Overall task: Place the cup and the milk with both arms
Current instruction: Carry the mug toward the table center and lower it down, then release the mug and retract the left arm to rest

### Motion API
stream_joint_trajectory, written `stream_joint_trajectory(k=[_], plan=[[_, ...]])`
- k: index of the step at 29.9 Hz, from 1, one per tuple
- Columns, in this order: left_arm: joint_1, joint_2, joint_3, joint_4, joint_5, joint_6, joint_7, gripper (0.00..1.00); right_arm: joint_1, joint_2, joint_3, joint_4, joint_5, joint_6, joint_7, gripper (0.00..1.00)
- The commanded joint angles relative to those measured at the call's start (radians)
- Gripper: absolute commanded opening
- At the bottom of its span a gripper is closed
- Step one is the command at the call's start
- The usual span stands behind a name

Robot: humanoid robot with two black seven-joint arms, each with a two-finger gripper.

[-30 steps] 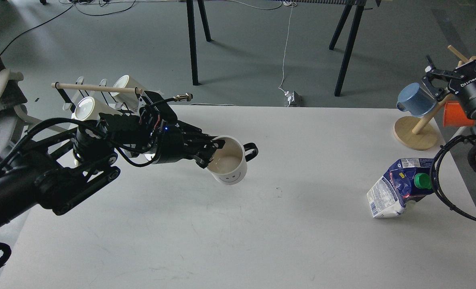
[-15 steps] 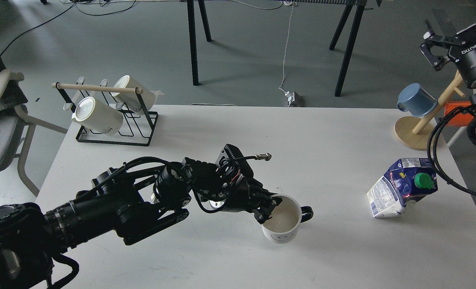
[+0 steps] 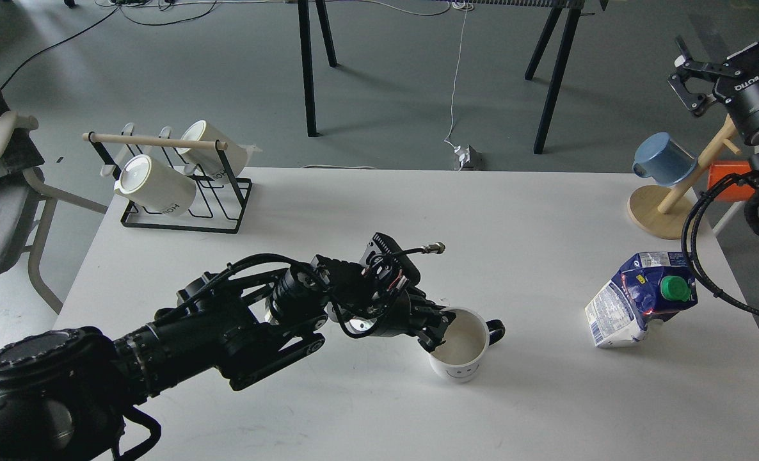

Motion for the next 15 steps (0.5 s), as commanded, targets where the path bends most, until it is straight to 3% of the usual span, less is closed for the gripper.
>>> stream_joint_trajectory(k=[1,6,10,15], plan=[[-0.005,0.000,-0.004,0.001,0.000,0.002,0.000,0.10,-0.004,0.004,-0.002,0.001,0.000,0.000,0.000,0.99],[-0.006,0.000,-0.024,0.001,0.000,0.002,-0.001,0.23,-0.005,0.006,-0.002,0.008,0.000,0.000,0.000,0.99],[-0.006,0.000,-0.037,-0.002,0.000,0.004,-0.004,0.58,-0.010,0.000,-0.003,0.014,0.000,0.000,0.000,0.99],[-0.008,0.003,-0.061,-0.012,0.000,0.001,-0.010,0.66,-0.041,-0.012,0.000,0.052,0.000,0.000,0.000,0.99]])
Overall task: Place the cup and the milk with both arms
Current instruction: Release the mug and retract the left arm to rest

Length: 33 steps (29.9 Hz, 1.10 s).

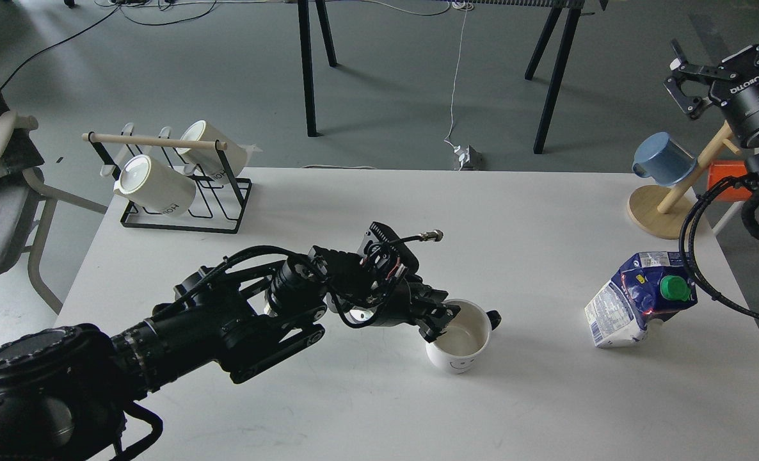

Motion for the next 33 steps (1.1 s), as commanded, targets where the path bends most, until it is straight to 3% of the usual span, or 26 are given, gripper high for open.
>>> stream_joint_trajectory(k=[1,8,12,15,18,25,29,33], plan=[[-0.003,0.004,-0.044,-0.008,0.000,-0.007,-0.002,0.67,-0.025,-0.019,0.004,0.032,0.002,0.000,0.000,0.99],[-0.067,0.036,-0.205,-0.065,0.000,0.004,0.006,0.80,-0.060,-0.093,0.011,0.067,0.006,0.000,0.003,0.99],[-0.073,0.068,-0.393,-0.065,-0.101,0.086,0.003,0.90,-0.060,-0.130,0.033,0.046,0.005,0.000,0.016,0.99],[-0.078,0.088,-0.504,-0.065,-0.378,0.108,0.000,0.97,-0.068,-0.154,0.042,0.032,0.005,0.000,0.016,0.99],[-0.095,0.149,-0.565,-0.065,-0.737,0.111,0.003,0.99,-0.113,-0.161,0.047,0.060,0.015,0.000,0.022,0.99],[-0.122,0.329,-0.576,-0.045,-1.582,0.102,0.004,1.00,-0.425,-0.179,0.163,0.357,0.083,0.000,0.031,0.99],[-0.121,0.402,-0.576,0.081,-1.931,0.070,0.004,1.00,-0.613,-0.176,0.260,0.426,0.097,0.000,0.037,0.99],[-0.118,0.415,-0.588,0.195,-2.131,-0.038,0.000,1.00,-0.799,-0.177,0.326,0.510,0.192,0.000,0.043,0.99]])
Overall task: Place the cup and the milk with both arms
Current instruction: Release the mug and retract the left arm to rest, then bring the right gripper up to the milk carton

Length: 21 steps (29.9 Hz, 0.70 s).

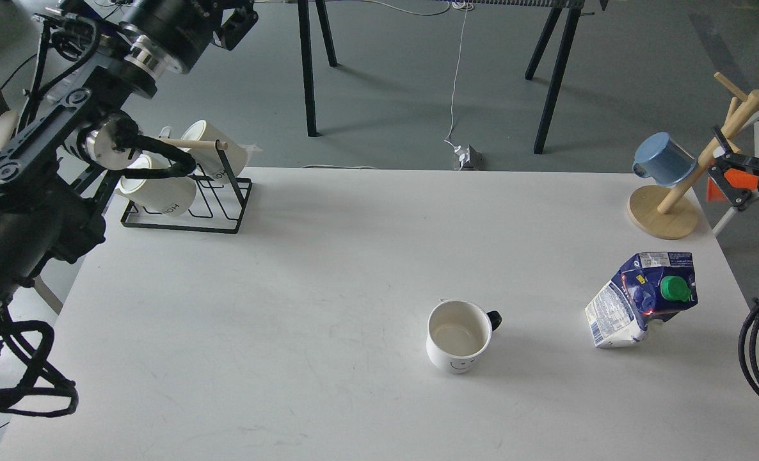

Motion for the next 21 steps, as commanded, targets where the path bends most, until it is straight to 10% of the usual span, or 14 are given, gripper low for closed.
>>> stream_joint_trajectory(k=[1,11,21], plan=[[0.011,0.018,-0.017,0.080,-0.195,-0.078,-0.003,1.00,-0.176,0.002,0.064,0.082,0.076,0.000,0.004,0.99],[0.060,0.038,-0.054,0.078,-0.254,-0.078,-0.005,1.00,-0.549,0.161,0.121,0.127,0.082,0.000,0.032,0.99],[0.066,0.044,-0.046,0.078,-0.252,-0.074,-0.003,1.00,-0.532,0.410,0.066,0.096,-0.060,0.000,0.027,0.99]])
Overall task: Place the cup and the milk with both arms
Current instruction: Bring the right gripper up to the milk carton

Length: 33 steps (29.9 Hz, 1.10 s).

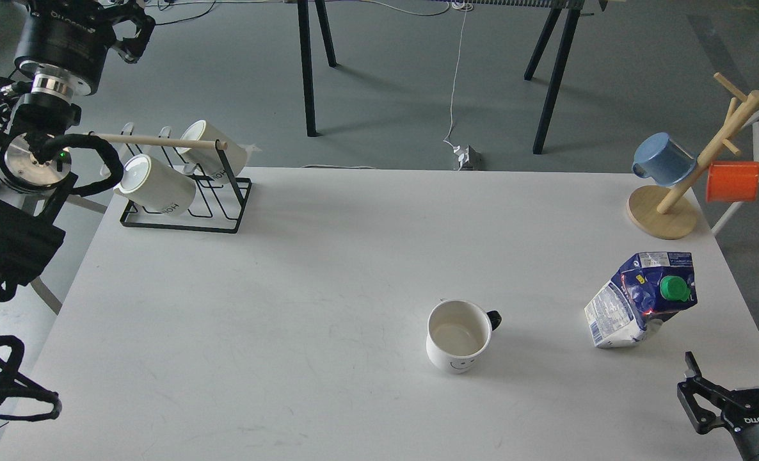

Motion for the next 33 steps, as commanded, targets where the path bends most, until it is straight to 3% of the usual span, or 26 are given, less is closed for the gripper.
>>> stream_joint_trajectory(k=[1,11,33], plan=[[-0.001,0.003,0.004,0.000,0.002,0.000,0.002,1.00,0.036,0.059,-0.040,-0.026,-0.031,0.000,-0.005,0.99],[0.000,0.020,0.008,-0.005,0.003,0.014,0.007,1.00,0.168,0.120,-0.152,-0.082,-0.033,0.000,-0.013,0.99],[0.005,0.046,0.010,-0.014,0.005,0.008,0.005,1.00,0.173,0.125,-0.127,-0.082,-0.030,0.000,-0.002,0.99]])
